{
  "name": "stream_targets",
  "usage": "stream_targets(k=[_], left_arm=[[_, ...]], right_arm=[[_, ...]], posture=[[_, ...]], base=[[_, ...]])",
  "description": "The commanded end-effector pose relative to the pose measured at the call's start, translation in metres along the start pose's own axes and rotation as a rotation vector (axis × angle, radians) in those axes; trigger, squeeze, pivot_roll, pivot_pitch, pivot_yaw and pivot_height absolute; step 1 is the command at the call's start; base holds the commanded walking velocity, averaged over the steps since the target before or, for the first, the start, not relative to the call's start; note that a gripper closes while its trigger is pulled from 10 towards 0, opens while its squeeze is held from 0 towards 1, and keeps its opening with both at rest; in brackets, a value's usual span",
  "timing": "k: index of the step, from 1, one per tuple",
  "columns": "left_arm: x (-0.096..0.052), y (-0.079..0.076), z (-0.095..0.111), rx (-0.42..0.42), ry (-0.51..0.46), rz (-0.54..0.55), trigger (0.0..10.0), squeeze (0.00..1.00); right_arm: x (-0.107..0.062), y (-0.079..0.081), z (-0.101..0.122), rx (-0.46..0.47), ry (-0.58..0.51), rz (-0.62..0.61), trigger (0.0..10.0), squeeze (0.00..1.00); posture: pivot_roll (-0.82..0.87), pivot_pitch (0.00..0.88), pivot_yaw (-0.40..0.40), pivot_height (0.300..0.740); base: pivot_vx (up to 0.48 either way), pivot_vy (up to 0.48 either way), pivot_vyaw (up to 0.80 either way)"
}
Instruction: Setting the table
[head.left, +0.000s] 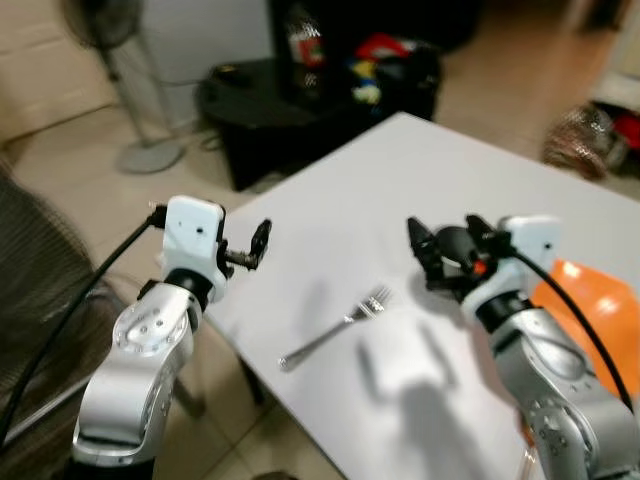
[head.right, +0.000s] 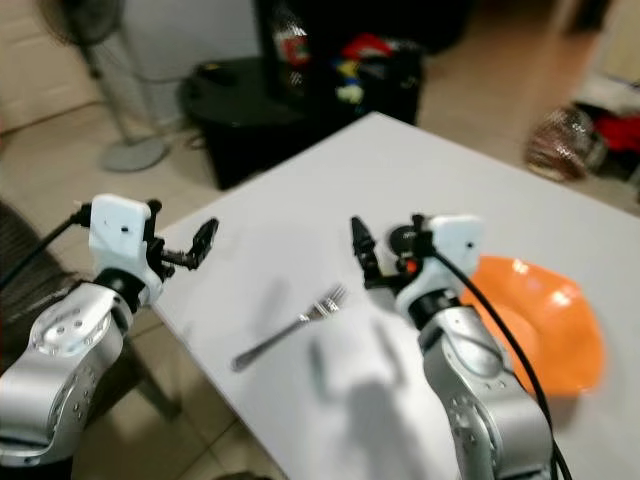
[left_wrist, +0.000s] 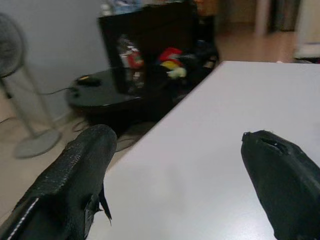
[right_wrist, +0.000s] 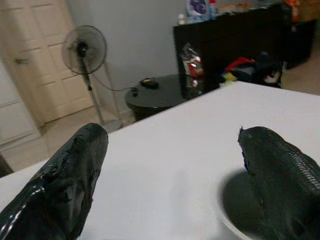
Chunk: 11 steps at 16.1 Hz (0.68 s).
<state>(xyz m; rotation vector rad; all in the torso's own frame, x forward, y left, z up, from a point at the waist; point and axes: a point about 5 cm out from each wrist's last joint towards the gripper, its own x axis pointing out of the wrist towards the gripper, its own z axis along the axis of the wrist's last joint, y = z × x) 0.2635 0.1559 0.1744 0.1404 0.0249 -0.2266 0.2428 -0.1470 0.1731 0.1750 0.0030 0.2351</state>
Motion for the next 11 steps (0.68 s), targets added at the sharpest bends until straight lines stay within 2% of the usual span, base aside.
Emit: stream_targets(k=[1,4,7,8,11], left_arm=[[-0.0018,0.0056,-0.0023,0.011,0.014,0.022,10.0,0.0],[0.0004,0.0051,-0.0003,0.008,0.002,0.019,10.0,0.0],[0.0021,0.005,0.0008,-0.003,-0.004,0.023,10.0,0.0],[0.0021,0.0052,0.0008,-0.003,-0.005,0.023,10.0,0.0],[-0.0004,0.0047,0.0011,-0.005,-0.008,0.016,10.0,0.0]], right_arm=[[0.002,0.0049,-0.001,0.005,0.001,0.01,10.0,1.0],[0.002,0.001,-0.0003,-0.032,-0.011,-0.011,10.0,1.0],[0.0013,-0.001,-0.0012,-0.014,-0.013,-0.028,10.0,1.0],[0.0014,-0.0014,-0.0018,-0.006,-0.012,-0.032,10.0,1.0],[0.0028,-0.001,-0.0034,0.0,-0.007,-0.029,10.0,1.0]], posture=[[0.08,0.0,0.032,0.74],[0.07,0.0,0.044,0.74],[0.07,0.0,0.041,0.74],[0.07,0.0,0.038,0.74],[0.07,0.0,0.033,0.74]], base=[[0.0,0.0,0.8],[0.0,0.0,0.68],[0.0,0.0,0.0],[0.0,0.0,0.48],[0.0,0.089,0.8]])
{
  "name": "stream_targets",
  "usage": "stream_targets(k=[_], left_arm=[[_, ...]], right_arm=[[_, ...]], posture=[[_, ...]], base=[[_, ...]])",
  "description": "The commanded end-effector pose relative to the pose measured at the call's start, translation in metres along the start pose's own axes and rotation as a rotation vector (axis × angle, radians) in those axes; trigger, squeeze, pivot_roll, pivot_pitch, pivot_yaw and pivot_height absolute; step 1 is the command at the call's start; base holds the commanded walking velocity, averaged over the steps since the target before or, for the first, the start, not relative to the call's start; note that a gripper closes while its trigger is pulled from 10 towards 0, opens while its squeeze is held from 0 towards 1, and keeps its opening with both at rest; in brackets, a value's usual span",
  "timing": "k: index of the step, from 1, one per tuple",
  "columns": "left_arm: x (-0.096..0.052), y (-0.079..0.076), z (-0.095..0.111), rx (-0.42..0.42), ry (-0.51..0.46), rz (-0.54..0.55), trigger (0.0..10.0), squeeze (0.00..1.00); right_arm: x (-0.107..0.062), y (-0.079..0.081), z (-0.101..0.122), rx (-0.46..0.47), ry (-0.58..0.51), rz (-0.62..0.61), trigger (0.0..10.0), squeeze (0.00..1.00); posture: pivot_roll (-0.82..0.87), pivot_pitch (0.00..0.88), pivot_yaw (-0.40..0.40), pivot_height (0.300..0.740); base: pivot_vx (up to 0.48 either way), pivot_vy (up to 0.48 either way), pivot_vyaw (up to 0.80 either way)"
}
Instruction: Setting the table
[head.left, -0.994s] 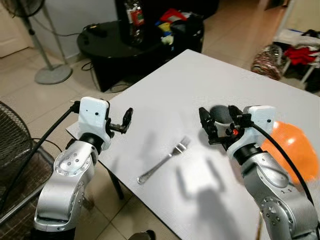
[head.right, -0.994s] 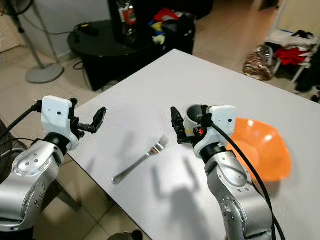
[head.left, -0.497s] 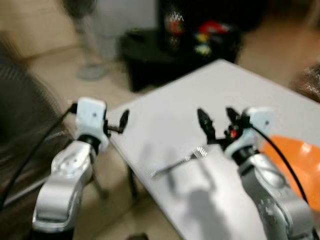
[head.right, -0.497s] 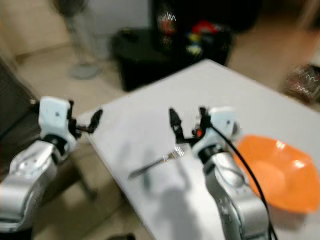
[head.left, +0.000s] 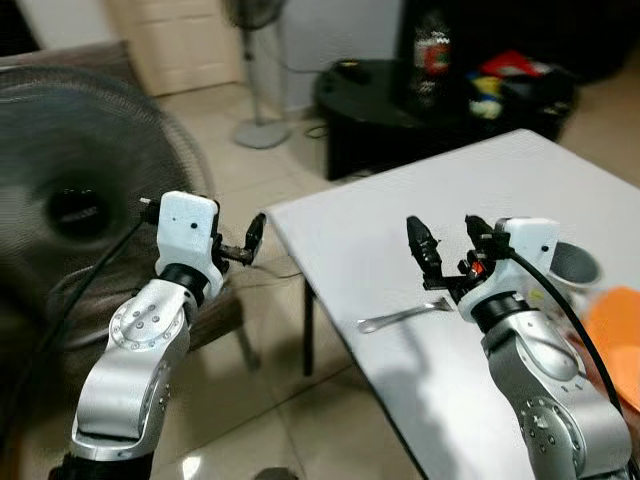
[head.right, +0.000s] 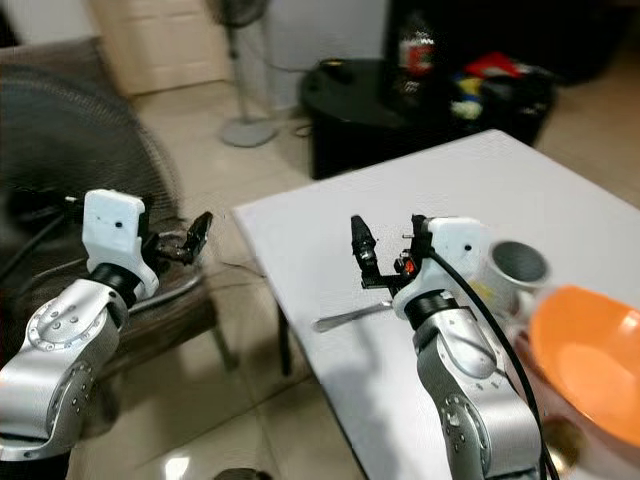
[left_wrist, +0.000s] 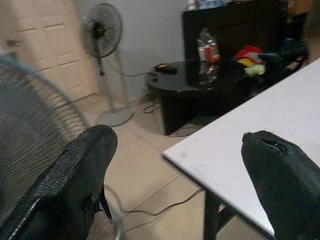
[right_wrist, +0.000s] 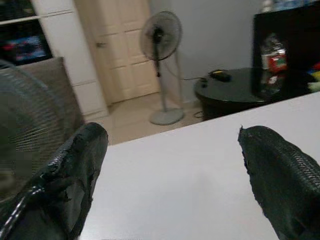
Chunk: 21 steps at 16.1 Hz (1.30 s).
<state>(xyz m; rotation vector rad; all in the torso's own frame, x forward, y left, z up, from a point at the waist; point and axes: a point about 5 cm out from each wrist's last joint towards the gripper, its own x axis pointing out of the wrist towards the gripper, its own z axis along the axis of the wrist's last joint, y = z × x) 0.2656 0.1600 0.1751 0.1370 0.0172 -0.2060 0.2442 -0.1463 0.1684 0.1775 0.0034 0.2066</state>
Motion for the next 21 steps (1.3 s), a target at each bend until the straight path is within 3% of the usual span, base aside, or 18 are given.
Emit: stream_targets(k=[1,4,7,8,9,13,21], left_arm=[[-0.002,0.0,0.001,-0.003,-0.001,-0.006,10.0,0.0],[-0.001,0.001,0.001,0.002,0.0,-0.004,10.0,0.0],[0.0,0.002,0.002,0.007,0.0,-0.002,10.0,0.0],[0.0,0.002,0.002,0.007,-0.002,-0.002,10.0,0.0],[0.0,0.001,0.002,0.007,-0.003,-0.003,10.0,0.0],[0.0,0.002,0.003,0.01,-0.005,0.0,10.0,0.0],[-0.001,0.003,0.004,0.024,-0.011,0.002,10.0,0.0]], right_arm=[[0.002,0.0,0.001,-0.009,-0.004,-0.004,10.0,1.0],[0.006,-0.007,-0.001,-0.046,0.0,-0.051,10.0,1.0],[0.009,-0.009,-0.002,-0.18,-0.002,-0.06,10.0,1.0],[0.01,-0.008,-0.004,-0.185,0.023,-0.039,10.0,1.0],[0.009,-0.003,-0.007,-0.128,0.056,0.035,10.0,1.0],[0.01,0.004,-0.007,-0.12,0.036,0.087,10.0,1.0],[0.012,-0.001,-0.007,-0.129,0.015,0.09,10.0,1.0]], posture=[[0.08,0.0,0.03,0.74],[0.08,0.0,0.03,0.74],[0.08,0.0,0.032,0.74],[0.08,0.0,0.031,0.74],[0.09,0.0,0.028,0.74],[0.1,0.0,0.02,0.74],[0.11,0.0,0.013,0.74]], base=[[0.0,0.33,0.8],[0.0,0.368,0.0],[0.0,0.371,0.0],[0.0,0.371,0.0],[0.0,0.368,0.8],[0.0,0.369,0.8],[0.0,0.368,0.8]])
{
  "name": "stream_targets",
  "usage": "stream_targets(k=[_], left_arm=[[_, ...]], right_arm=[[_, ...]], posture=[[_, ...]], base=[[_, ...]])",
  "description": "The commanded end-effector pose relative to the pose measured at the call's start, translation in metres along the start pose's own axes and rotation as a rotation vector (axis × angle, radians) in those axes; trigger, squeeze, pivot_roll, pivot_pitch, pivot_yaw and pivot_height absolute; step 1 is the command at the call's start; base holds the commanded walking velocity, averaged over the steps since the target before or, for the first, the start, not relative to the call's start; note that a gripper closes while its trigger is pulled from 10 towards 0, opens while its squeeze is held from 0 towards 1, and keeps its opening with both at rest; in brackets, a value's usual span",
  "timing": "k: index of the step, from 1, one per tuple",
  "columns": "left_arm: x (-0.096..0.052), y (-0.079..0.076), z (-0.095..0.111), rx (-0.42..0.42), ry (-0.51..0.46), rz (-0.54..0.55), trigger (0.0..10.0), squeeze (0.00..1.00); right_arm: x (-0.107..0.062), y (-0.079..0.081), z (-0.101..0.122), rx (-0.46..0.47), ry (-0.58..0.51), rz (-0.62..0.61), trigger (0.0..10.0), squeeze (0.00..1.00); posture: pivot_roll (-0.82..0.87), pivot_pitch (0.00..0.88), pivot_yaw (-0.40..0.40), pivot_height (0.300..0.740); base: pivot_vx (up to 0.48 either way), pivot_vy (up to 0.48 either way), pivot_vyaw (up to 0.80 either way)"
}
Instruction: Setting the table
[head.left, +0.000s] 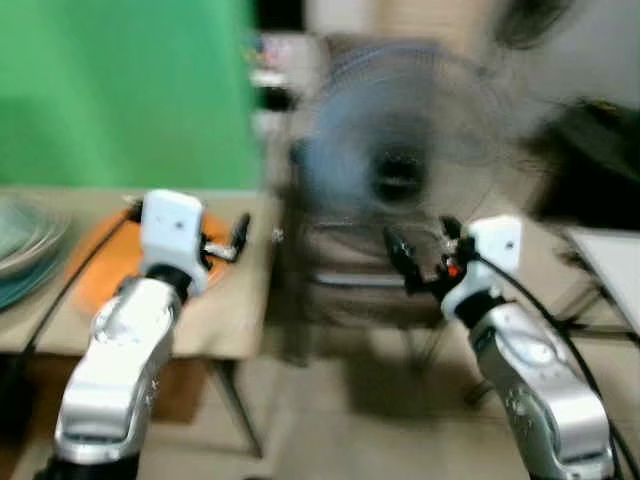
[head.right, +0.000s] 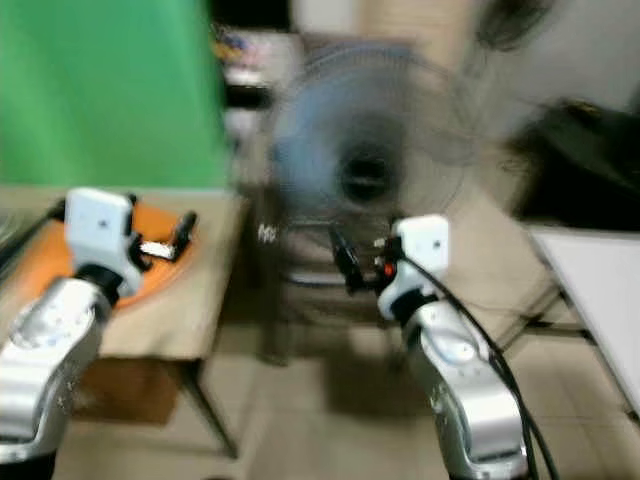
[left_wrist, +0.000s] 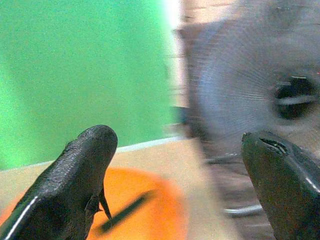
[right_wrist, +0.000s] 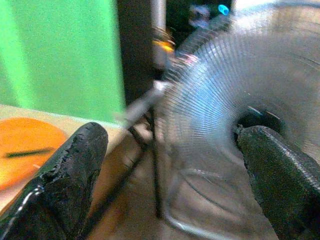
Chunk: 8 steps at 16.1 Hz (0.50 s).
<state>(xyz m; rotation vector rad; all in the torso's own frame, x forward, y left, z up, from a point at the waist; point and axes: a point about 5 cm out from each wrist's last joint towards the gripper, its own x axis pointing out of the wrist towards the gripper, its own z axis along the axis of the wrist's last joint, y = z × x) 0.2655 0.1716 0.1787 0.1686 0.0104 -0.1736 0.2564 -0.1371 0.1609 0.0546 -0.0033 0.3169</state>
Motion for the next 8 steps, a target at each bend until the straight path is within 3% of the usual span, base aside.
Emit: stream_targets(k=[1,4,8], left_arm=[[0.0019,-0.0082,0.0027,-0.006,-0.011,-0.031,10.0,0.0],[0.0027,-0.0054,0.0045,0.019,-0.018,-0.01,10.0,0.0],[0.0033,-0.0014,0.0036,0.016,-0.01,0.018,10.0,0.0]], right_arm=[[-0.0012,-0.0091,0.0017,-0.024,-0.008,-0.042,10.0,1.0],[0.0013,-0.0106,0.0026,-0.036,-0.035,-0.063,10.0,1.0],[0.0039,-0.0136,-0.0019,-0.037,-0.001,-0.078,10.0,1.0]], posture=[[0.11,0.0,0.013,0.74],[0.12,0.0,0.011,0.74],[0.11,0.0,0.012,0.74]], base=[[0.0,0.356,0.8],[0.0,0.0,0.8],[0.0,-0.48,0.8]])
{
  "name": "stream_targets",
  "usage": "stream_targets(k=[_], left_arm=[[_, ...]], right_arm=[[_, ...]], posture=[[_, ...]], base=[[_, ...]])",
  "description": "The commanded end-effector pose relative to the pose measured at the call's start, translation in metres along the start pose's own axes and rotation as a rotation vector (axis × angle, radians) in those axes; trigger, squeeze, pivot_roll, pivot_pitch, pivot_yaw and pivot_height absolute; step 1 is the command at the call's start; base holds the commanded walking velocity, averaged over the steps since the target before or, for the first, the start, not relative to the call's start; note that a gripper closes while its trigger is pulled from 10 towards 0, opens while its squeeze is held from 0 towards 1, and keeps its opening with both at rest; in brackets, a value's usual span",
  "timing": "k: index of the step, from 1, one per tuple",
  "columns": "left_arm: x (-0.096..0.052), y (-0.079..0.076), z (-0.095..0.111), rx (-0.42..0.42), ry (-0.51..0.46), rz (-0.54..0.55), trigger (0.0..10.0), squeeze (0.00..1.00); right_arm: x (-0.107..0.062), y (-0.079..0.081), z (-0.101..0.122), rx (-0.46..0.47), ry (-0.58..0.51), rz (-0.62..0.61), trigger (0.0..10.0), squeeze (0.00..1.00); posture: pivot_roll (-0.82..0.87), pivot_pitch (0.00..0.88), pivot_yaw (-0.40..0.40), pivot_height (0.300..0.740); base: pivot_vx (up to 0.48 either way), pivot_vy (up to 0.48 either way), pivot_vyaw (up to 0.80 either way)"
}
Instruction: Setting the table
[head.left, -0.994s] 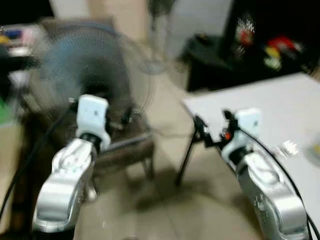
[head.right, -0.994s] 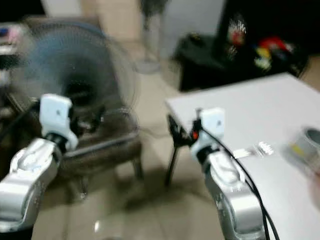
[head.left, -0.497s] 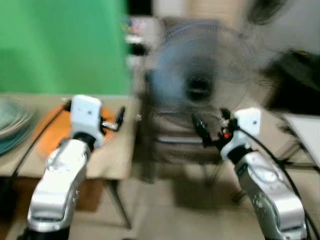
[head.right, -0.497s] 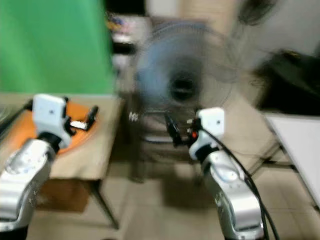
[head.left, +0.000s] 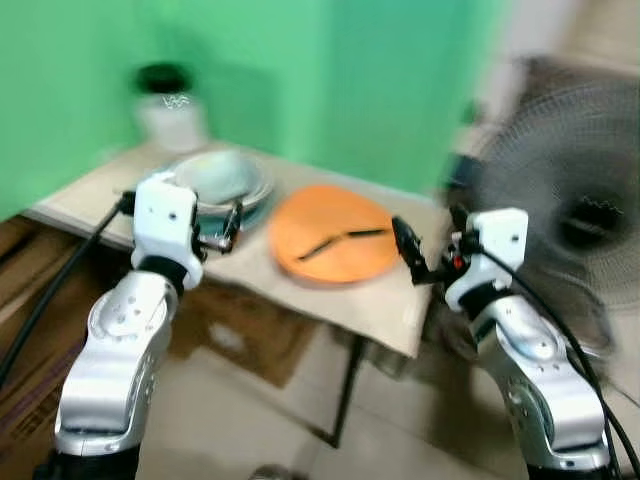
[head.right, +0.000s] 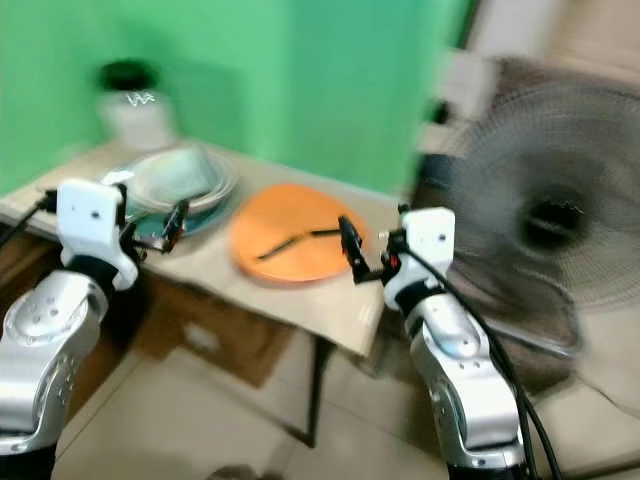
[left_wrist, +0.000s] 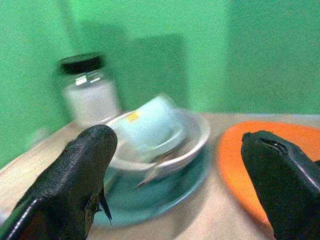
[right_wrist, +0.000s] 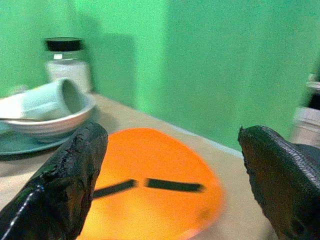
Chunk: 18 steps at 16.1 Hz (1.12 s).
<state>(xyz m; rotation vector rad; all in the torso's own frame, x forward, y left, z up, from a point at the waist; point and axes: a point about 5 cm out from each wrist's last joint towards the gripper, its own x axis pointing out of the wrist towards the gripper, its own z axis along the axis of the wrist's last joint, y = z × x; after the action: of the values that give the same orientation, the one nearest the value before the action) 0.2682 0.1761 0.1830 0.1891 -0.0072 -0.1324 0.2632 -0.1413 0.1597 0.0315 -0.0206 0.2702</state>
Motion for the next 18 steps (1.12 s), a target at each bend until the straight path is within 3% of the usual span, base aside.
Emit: stream_targets(k=[1,5,9,14,18], left_arm=[[0.001,-0.007,0.0,-0.005,0.003,-0.025,10.0,0.0],[0.002,-0.011,-0.002,-0.005,0.011,-0.045,10.0,0.0],[0.002,-0.014,-0.005,-0.018,0.027,-0.061,10.0,0.0],[-0.002,-0.014,-0.009,-0.013,0.028,-0.11,10.0,0.0],[-0.006,-0.011,-0.015,-0.01,0.049,-0.149,10.0,0.0]], right_arm=[[-0.001,-0.008,-0.002,-0.014,0.018,-0.034,10.0,1.0],[-0.001,-0.013,-0.005,-0.024,0.031,-0.077,10.0,1.0],[-0.003,-0.017,-0.007,0.0,0.047,-0.113,10.0,1.0],[0.0,-0.008,-0.009,0.039,0.055,-0.077,10.0,1.0],[0.002,-0.006,-0.013,0.048,0.084,-0.082,10.0,0.96]], posture=[[0.11,0.0,0.013,0.74],[0.11,0.0,0.014,0.74],[0.11,0.0,0.016,0.74],[0.11,0.0,0.011,0.74],[0.11,0.0,0.009,0.74]], base=[[0.0,-0.48,0.8],[0.0,-0.427,0.32],[0.0,0.0,0.0],[0.0,0.0,0.0],[0.313,0.0,0.0]])
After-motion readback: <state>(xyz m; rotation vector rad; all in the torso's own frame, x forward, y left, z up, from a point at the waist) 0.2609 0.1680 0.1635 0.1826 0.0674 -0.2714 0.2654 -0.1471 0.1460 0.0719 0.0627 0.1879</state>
